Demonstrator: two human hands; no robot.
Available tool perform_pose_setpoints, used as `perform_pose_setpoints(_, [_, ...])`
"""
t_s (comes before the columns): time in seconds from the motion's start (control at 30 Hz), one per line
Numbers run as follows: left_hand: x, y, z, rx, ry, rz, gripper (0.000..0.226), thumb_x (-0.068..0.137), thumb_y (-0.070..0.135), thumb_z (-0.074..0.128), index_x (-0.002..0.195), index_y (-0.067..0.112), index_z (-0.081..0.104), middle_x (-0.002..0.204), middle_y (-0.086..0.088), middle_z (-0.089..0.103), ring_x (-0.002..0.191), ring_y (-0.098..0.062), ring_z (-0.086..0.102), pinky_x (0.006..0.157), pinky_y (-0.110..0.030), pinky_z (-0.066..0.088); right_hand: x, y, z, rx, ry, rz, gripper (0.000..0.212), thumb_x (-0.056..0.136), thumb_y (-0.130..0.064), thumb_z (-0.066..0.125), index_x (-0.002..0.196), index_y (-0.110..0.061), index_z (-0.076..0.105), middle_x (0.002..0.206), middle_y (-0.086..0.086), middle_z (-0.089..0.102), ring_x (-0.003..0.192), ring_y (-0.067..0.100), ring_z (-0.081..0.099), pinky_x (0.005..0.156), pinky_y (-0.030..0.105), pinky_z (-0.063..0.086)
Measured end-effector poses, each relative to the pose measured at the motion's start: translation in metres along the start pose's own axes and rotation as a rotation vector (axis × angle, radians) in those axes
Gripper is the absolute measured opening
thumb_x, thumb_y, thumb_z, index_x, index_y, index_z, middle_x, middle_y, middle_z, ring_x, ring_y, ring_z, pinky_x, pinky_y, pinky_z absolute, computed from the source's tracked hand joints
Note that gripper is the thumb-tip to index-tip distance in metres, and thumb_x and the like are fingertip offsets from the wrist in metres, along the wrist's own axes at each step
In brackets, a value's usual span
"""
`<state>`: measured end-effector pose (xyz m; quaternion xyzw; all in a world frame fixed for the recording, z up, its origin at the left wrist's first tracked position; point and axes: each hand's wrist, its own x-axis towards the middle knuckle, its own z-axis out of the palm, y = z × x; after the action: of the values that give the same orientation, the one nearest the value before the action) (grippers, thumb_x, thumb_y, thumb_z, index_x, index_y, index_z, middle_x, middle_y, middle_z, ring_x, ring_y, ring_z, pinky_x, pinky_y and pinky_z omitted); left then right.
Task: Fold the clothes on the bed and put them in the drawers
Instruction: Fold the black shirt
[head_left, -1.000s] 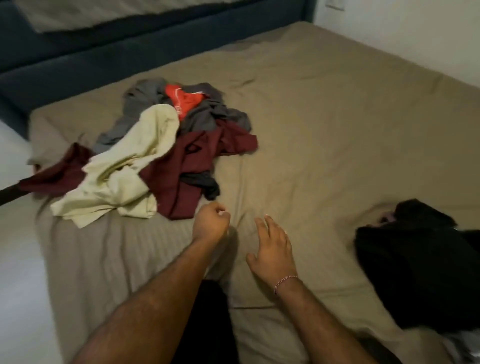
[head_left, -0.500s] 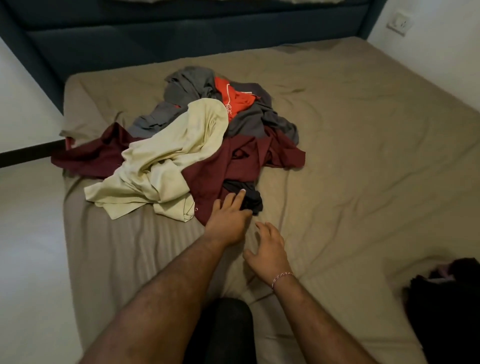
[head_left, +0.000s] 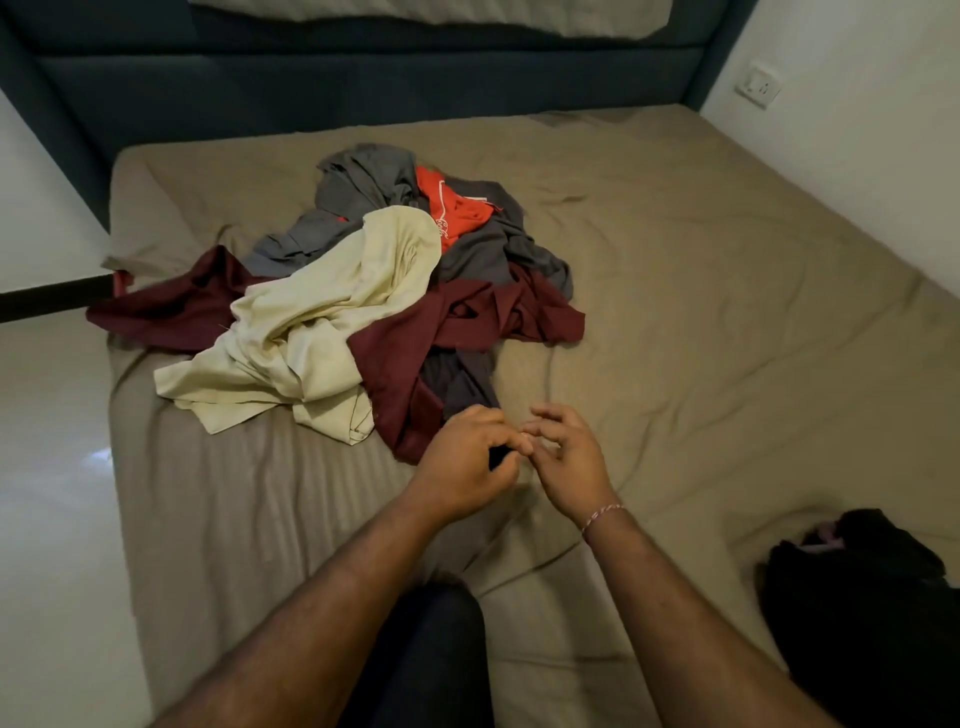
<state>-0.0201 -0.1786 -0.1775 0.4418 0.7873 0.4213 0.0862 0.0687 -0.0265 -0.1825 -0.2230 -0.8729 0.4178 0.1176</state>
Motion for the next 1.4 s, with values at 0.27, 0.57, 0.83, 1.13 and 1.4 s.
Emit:
perform_pose_setpoints(0.27, [-0.023, 0.105, -0.062, -0.052, 0.222, 0.128, 0.018, 0.091, 0.003, 0.070, 0.102, 0.013, 0.080, 0.098, 0.003, 0.072, 0.097, -0.011, 0.067, 0.089, -0.036, 0.056, -0.051, -0.064, -0.009, 0.053, -0.073, -0.246, 0.061, 0.084, -0.005, 0.078, 0.140, -0.012, 0.053, 0.131, -0.009, 0.056, 0.122, 0.007, 0.058, 0.102, 0.029, 0.053])
perform_pose_setpoints(0.57, [0.003, 0.226, -0.147, 0.146, 0.297, 0.411, 0.022, 0.099, 0.021, 0.064, 0.120, 0.023, 0.059, 0.093, 0.014, 0.060, 0.086, -0.007, 0.060, 0.080, -0.032, 0.053, -0.089, -0.170, -0.100, 0.555, 0.162, -0.274, 0.027, 0.100, 0.002, 0.048, 0.116, -0.011, 0.065, 0.109, 0.003, 0.072, 0.092, 0.003, 0.069, 0.080, 0.017, 0.054])
perform_pose_setpoints(0.83, [0.034, 0.286, -0.211, 0.777, 0.004, 0.345, 0.037, 0.077, 0.069, 0.073, 0.090, 0.036, 0.065, 0.075, 0.016, 0.063, 0.074, -0.006, 0.060, 0.060, -0.029, 0.043, -0.110, -0.187, -0.194, 0.258, 0.147, -0.283, 0.018, 0.093, -0.014, 0.071, 0.099, -0.030, 0.077, 0.089, -0.007, 0.077, 0.085, 0.013, 0.073, 0.075, 0.032, 0.057])
perform_pose_setpoints(1.13, [0.035, 0.281, -0.240, 0.677, 0.130, 0.285, 0.037, 0.104, 0.053, 0.047, 0.074, 0.034, 0.057, 0.071, 0.015, 0.058, 0.071, -0.013, 0.058, 0.070, -0.033, 0.044, -0.129, -0.146, -0.240, -0.461, 0.461, 0.002, 0.022, 0.072, -0.008, 0.056, 0.085, -0.023, 0.047, 0.079, 0.000, 0.057, 0.073, 0.028, 0.052, 0.061, 0.032, 0.042])
perform_pose_setpoints(1.4, [0.035, 0.240, -0.229, 0.349, 0.407, 0.166, 0.044, 0.110, 0.030, 0.046, 0.074, 0.007, 0.053, 0.067, -0.003, 0.051, 0.066, -0.024, 0.049, 0.066, -0.038, 0.037, -0.132, -0.140, -0.250, -0.259, 0.140, -0.127, 0.032, 0.090, -0.015, 0.066, 0.120, -0.025, 0.062, 0.113, -0.001, 0.068, 0.100, 0.019, 0.065, 0.090, 0.040, 0.054])
